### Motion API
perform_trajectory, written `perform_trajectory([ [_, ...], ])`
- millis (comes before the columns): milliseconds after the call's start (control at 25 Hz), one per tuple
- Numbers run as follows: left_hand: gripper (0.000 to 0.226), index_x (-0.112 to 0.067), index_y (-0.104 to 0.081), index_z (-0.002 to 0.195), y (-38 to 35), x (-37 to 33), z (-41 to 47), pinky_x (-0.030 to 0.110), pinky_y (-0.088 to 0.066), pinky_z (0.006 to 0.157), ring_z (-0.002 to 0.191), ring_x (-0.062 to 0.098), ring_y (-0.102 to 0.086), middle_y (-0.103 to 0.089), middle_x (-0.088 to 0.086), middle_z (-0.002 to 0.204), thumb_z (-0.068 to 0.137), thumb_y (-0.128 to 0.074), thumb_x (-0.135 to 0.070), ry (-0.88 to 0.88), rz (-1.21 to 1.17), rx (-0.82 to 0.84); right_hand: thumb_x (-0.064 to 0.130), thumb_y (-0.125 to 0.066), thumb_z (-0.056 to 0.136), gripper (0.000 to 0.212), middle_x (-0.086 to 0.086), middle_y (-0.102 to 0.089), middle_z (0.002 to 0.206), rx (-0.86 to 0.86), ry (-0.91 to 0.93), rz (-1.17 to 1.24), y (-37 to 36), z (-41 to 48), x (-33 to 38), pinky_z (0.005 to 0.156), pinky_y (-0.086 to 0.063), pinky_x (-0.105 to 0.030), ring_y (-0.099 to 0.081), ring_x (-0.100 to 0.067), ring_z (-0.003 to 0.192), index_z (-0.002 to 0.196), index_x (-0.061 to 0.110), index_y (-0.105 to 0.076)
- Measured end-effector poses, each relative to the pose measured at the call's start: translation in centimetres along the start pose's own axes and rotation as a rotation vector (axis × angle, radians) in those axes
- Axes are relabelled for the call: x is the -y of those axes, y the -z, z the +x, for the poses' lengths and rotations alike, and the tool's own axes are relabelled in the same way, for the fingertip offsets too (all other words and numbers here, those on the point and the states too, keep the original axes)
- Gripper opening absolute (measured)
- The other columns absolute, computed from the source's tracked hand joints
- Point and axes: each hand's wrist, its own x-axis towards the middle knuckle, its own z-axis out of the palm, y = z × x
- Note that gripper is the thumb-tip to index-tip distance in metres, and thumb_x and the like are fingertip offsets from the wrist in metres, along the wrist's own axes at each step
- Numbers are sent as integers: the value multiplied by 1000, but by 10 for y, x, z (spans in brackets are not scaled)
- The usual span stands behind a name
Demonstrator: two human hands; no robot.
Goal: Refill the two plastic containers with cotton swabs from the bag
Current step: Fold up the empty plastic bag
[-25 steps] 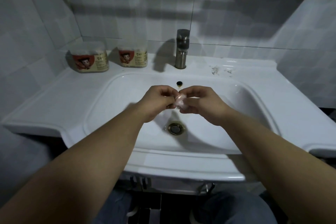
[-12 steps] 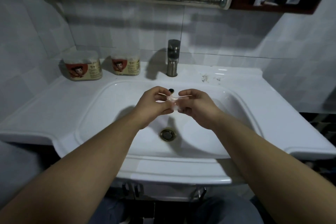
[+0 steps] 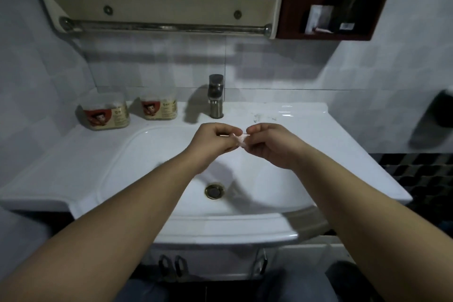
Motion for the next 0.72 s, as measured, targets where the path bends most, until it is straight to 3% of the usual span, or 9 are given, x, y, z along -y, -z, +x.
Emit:
perform_trajectory([
  [160, 39, -16, -70, 101, -45, -17, -7, 33, -61, 88, 103, 24, -73, -68, 11, 116, 90, -51, 16, -3, -37, 82, -17, -59, 84, 28, -15, -62, 87, -147, 96, -54, 37, -31, 15, 65, -57, -31, -62, -28, 79, 90, 10, -58],
  [320, 33, -15, -67, 106, -91, -21, -11, 32, -63, 83, 91, 18, -71, -65, 9, 109, 93, -55, 13, 23, -70, 80, -10, -65, 86, 28, -10, -74, 98, -313, 195, -95, 86, -70, 29, 71, -54, -31, -71, -22, 83, 90, 16, -56],
  [440, 30, -15, -67, 102, -136, -20, -24, 34, -63, 83, 90, 20, -69, -65, 10, 105, 93, -58, 12, 31, -69, 152, -8, -69, 85, 26, -6, -71, 90, -458, 246, -117, 131, -107, 35, 69, -54, -31, -69, -20, 80, 89, 15, -58],
  [560, 29, -19, -69, 99, -189, -16, -35, 42, -62, 89, 88, 20, -71, -68, 6, 104, 90, -63, 8, 39, -61, 226, -8, -70, 83, 23, -3, -68, 76, -594, 276, -156, 174, -146, 32, 64, -53, -32, -65, -16, 64, 86, 12, -60],
  [640, 30, -25, -70, 97, -221, -12, -42, 50, -59, 92, 86, 20, -73, -71, 1, 101, 89, -66, 3, 31, -27, 250, -9, -69, 84, 20, -9, -65, 79, -694, 295, -213, 196, -168, 28, 62, -51, -32, -61, -17, 59, 85, 10, -62],
  [720, 28, -22, -70, 97, -255, -9, -53, 46, -61, 90, 91, 22, -72, -70, 1, 100, 89, -67, 4, 9, -18, 293, -9, -68, 86, 19, -9, -65, 80, -756, 310, -268, 216, -191, 21, 58, -52, -27, -62, -18, 63, 85, 9, -62],
])
